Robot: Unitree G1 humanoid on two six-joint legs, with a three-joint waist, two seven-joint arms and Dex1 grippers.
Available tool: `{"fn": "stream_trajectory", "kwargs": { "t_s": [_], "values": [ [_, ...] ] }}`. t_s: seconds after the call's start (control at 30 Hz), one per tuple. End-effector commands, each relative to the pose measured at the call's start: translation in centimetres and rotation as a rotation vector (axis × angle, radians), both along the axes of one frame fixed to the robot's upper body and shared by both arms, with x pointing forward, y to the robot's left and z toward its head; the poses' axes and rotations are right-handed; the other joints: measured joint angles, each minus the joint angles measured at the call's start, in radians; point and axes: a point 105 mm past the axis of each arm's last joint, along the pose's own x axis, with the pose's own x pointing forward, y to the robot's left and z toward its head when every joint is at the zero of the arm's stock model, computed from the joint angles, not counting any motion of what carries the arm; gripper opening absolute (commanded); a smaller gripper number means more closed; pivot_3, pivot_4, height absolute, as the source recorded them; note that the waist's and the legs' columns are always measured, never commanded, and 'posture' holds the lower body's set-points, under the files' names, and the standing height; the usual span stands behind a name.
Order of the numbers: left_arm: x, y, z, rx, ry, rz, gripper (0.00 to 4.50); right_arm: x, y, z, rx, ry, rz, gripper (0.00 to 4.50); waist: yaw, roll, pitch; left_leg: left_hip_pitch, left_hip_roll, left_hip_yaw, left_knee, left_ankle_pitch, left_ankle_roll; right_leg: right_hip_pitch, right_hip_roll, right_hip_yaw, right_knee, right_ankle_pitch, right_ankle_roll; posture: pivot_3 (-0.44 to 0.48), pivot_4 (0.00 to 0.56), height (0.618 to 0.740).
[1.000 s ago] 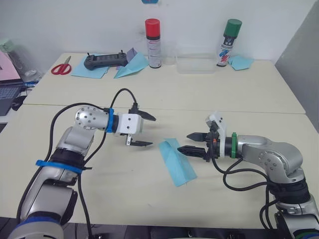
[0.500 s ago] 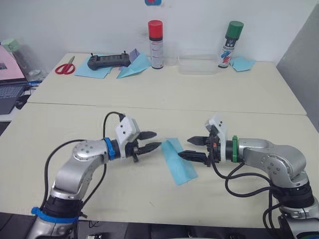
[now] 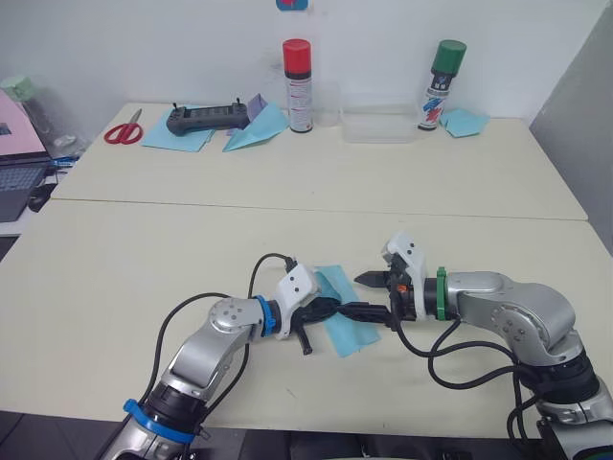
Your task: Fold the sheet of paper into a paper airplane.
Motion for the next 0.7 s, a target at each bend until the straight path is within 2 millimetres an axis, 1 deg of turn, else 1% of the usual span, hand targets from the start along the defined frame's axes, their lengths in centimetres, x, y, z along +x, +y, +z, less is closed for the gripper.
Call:
{"fn": "stream_trajectory", "kwargs": {
  "t_s": [0.03,0.13,0.2,0.27,0.3,0.33,0.43,0.5,0.57,0.63,0.7],
  "values": [
    [-0.7,0.4,-2.3,0.076,0.054,-0.004,0.02,0.1,0.2,0.8,0.002,-0.056,-0.005,4.5,0.0,0.0,-0.001,0.0,0.0,0.0,0.0,0.0,0.0,0.0,0.0,0.0,0.0,0.0,0.0,0.0,0.15,0.74],
    [-0.2,0.4,-1.6,0.043,0.029,0.014,0.02,0.2,0.1,0.8,0.001,-0.058,-0.017,4.5,0.0,0.0,-0.001,0.001,0.0,0.0,0.0,0.0,0.0,0.001,0.0,0.0,0.0,0.0,0.0,0.0,0.15,0.74],
    [0.2,0.0,-0.4,-0.018,0.025,0.026,0.02,0.2,0.1,0.8,0.0,-0.058,-0.021,4.5,0.0,0.0,-0.001,0.001,0.0,0.0,0.0,0.0,0.0,0.001,0.0,0.0,0.0,0.0,0.0,0.0,0.15,0.74],
    [0.7,-0.6,1.5,-0.094,-0.016,0.023,0.02,0.2,0.0,0.8,0.001,-0.057,-0.025,4.5,0.0,0.0,-0.001,0.0,0.0,0.0,0.001,0.0,0.0,0.001,0.0,0.0,0.0,0.0,0.0,0.0,0.15,0.74],
    [0.8,-0.7,1.9,-0.111,-0.028,0.022,0.02,0.2,0.0,0.9,0.002,-0.057,-0.027,4.5,0.0,0.0,-0.001,0.0,0.0,0.0,0.001,0.0,0.0,0.001,0.0,0.0,0.0,0.0,0.0,0.0,0.15,0.74],
    [0.9,-1.0,3.0,-0.143,-0.048,0.011,0.02,0.2,0.0,0.9,0.01,-0.052,-0.027,4.5,0.0,0.0,0.0,0.0,0.0,0.0,0.001,0.0,0.0,0.0,0.0,0.0,0.0,0.0,0.0,0.0,0.15,0.74],
    [0.7,-1.8,5.1,-0.194,-0.081,-0.021,0.02,0.1,0.0,1.1,0.036,-0.027,-0.038,4.5,0.0,0.0,0.0,-0.001,0.0,0.0,0.001,0.0,0.0,0.0,0.0,0.0,0.0,0.0,0.0,0.0,0.15,0.74],
    [0.6,-2.1,5.7,-0.2,-0.091,-0.036,0.02,0.3,-0.2,1.1,0.043,-0.005,-0.052,4.5,0.0,0.0,0.0,-0.001,0.0,0.0,0.001,0.0,0.0,0.0,0.0,0.0,0.0,0.0,0.0,0.0,0.15,0.74],
    [0.6,-2.3,5.9,-0.196,-0.097,-0.039,0.02,0.4,-0.3,0.9,0.038,0.01,-0.065,4.5,0.0,0.0,0.0,-0.001,0.0,0.0,0.001,0.0,0.0,0.0,0.0,0.0,0.0,0.0,0.0,0.0,0.15,0.74],
    [0.5,-2.6,5.8,-0.193,-0.093,-0.044,0.02,0.5,-0.6,0.5,0.022,0.018,-0.075,4.5,0.0,0.0,0.0,-0.001,0.0,0.0,0.001,0.0,0.0,0.0,0.0,0.0,0.0,0.0,0.0,0.0,0.15,0.74],
    [0.4,-2.7,5.4,-0.175,-0.087,-0.054,0.02,0.7,-0.8,0.2,0.006,0.019,-0.088,4.5,0.0,0.0,0.0,-0.001,0.0,0.0,0.001,0.0,0.0,0.0,0.0,0.0,0.0,0.0,0.0,0.0,0.15,0.74]
  ]
}}
